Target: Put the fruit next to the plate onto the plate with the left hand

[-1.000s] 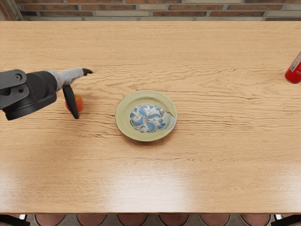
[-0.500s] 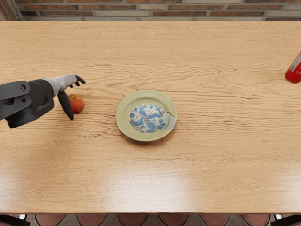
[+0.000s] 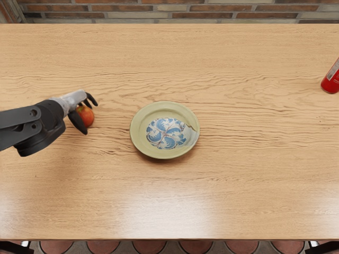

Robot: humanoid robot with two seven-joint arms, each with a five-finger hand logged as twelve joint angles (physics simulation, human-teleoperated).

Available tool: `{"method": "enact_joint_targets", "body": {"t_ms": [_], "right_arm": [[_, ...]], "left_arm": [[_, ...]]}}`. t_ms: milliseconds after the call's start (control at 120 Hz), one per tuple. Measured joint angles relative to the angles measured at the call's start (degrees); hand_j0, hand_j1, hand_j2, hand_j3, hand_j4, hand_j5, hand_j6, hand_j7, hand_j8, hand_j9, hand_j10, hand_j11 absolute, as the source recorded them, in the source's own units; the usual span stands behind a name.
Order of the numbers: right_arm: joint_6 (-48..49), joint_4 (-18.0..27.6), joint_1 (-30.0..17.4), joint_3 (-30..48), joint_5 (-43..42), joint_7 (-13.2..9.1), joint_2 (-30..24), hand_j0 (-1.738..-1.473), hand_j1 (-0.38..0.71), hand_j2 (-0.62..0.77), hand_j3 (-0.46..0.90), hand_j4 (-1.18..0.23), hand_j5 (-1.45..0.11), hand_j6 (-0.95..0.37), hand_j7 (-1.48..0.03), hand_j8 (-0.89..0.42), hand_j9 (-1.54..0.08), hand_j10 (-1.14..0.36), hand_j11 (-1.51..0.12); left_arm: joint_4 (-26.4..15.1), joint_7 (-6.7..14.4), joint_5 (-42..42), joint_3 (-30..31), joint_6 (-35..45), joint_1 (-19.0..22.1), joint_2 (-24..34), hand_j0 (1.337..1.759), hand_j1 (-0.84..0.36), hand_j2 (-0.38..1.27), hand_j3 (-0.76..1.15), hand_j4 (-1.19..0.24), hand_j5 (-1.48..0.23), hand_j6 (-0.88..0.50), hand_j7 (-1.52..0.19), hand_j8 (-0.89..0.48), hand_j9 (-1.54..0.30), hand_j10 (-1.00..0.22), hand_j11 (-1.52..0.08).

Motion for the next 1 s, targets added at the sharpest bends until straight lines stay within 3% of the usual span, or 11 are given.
{"method": "enact_joint_targets", "body": {"t_ms": [208, 400, 442, 450, 475, 533, 1000], "right_arm": [[0.00, 0.01, 0.00, 0.00, 0.00, 0.00, 0.00, -1.658, -0.34, 0.00, 0.00, -0.01, -0.01, -0.01, -0.01, -0.01, -0.01, -0.01, -0.01], [0.00, 0.00, 0.00, 0.00, 0.00, 0.00, 0.00, -1.658, -0.34, 0.00, 0.00, -0.01, -0.01, -0.01, -0.01, -0.01, -0.01, -0.01, -0.01], [0.00, 0.00, 0.00, -0.01, 0.00, 0.00, 0.00, -1.658, -0.34, 0.00, 0.00, -0.01, -0.01, -0.01, -0.01, -0.01, -0.01, -0.01, -0.01], [0.00, 0.00, 0.00, -0.01, 0.00, 0.00, 0.00, -1.658, -0.34, 0.00, 0.00, -0.01, -0.01, -0.01, -0.01, -0.01, -0.01, -0.01, -0.01], [0.00, 0.00, 0.00, 0.00, 0.00, 0.00, 0.00, -1.658, -0.34, 0.00, 0.00, -0.01, -0.01, -0.01, -0.01, -0.01, -0.01, -0.01, -0.01], [0.00, -0.01, 0.00, 0.01, 0.00, 0.00, 0.00, -1.658, -0.34, 0.00, 0.00, -0.01, -0.01, -0.01, -0.01, -0.01, -0.01, -0.01, -0.01], [0.00, -0.01, 0.00, 0.00, 0.00, 0.00, 0.00, -1.658, -0.34, 0.00, 0.00, -0.01, -0.01, -0.01, -0.01, -0.01, -0.01, -0.01, -0.01]], "left_arm": [[0.07, 0.00, 0.06, -0.04, 0.09, 0.19, -0.08, 1.658, -0.25, 0.11, 0.00, -0.52, -0.64, -0.50, -0.64, -0.43, -0.65, -0.51, -0.65], [0.08, 0.00, 0.27, -0.07, 0.16, 0.49, -0.08, 1.656, -0.26, 0.26, 0.00, -0.60, -0.72, -0.53, -0.73, -0.49, -0.75, -0.58, -0.75], [0.09, -0.01, 0.75, -0.14, 0.20, 0.91, -0.12, 1.654, -0.24, 0.21, 0.00, -0.63, -0.71, -0.52, -0.74, -0.49, -0.77, -0.57, -0.78], [0.09, -0.03, 0.75, -0.14, 0.19, 0.94, -0.14, 1.653, -0.22, 0.07, 0.00, -0.63, -0.71, -0.52, -0.74, -0.48, -0.78, -0.57, -0.79], [0.10, -0.01, 0.74, -0.13, 0.20, 0.95, -0.51, 1.653, -0.24, 0.18, 0.00, -0.64, -0.72, -0.50, -0.74, -0.45, -0.78, -0.56, -0.79], [0.09, -0.02, 0.62, -0.11, 0.19, 0.97, -0.69, 1.653, -0.24, 0.23, 0.00, -0.65, -0.73, -0.52, -0.75, -0.47, -0.79, -0.58, -0.81], [1.11, -0.02, -1.15, -1.69, -0.15, 1.05, -1.04, 1.654, -0.30, 0.37, 0.00, -0.68, -0.88, -0.46, -0.88, -0.42, -0.89, -0.55, -0.91]]}}
